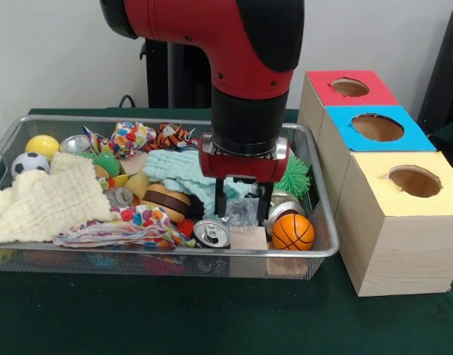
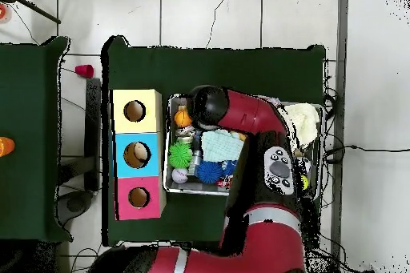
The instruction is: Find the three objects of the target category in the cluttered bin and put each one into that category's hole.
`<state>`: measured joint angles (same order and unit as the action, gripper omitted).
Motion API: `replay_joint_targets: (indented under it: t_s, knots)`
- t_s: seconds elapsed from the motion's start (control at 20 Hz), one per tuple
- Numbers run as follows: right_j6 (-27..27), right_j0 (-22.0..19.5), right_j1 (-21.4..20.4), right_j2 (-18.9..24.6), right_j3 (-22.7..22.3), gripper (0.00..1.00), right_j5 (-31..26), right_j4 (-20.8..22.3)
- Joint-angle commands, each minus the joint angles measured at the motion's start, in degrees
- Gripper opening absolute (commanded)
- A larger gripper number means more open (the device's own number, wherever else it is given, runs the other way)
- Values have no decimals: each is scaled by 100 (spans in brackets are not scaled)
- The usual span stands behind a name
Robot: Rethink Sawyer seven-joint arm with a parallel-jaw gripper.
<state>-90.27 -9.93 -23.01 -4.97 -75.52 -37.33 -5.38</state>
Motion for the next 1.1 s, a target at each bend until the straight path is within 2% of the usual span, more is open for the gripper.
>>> replay_joint_targets:
  t_s: [0.05,0.3,0.5,0.8,1.1]
  knots:
    - [-1830,171,382,-304,169,100,-276,-234]
    - [-1987,388,216,-387,-290,100,-100,-336]
    - [-2059,452,352,-340,-411,100,-16,-476]
    - [-2298,695,255,-374,-903,100,487,-560]
    - [-2414,799,488,-599,-864,100,819,-460]
